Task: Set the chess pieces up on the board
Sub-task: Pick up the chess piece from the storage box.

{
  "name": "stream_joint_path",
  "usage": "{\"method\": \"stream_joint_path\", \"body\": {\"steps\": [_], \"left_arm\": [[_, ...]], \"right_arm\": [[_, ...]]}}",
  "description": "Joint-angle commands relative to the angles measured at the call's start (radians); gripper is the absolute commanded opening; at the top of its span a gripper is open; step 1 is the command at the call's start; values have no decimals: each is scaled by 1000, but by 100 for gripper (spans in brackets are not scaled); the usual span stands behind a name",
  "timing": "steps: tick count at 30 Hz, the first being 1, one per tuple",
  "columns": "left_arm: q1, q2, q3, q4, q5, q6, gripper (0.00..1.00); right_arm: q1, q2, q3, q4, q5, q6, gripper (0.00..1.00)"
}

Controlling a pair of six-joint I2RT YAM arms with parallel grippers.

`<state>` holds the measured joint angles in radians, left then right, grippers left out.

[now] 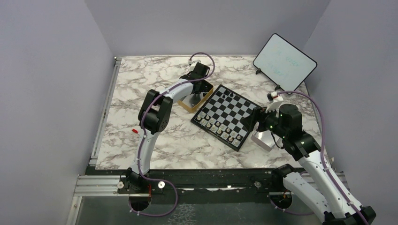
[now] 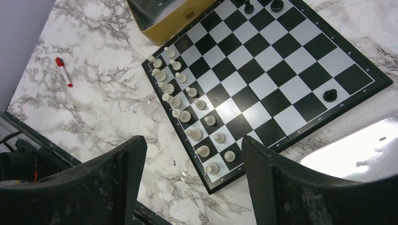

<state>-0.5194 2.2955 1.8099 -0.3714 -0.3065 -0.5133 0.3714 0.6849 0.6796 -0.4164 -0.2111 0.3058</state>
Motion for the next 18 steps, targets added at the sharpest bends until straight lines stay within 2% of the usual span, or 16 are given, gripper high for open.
{"method": "stream_joint_path", "body": {"steps": [1, 12, 18], "left_arm": [[-2, -56, -10, 8, 30, 39, 9], [-2, -213, -88, -26, 102, 120, 7], [-2, -333, -147, -72, 211, 161, 6]], "right_arm": [[-2, -1, 11, -22, 6, 2, 79], [-2, -11, 24, -15, 13, 53, 79], [-1, -11, 12, 47, 33, 45, 79]]}}
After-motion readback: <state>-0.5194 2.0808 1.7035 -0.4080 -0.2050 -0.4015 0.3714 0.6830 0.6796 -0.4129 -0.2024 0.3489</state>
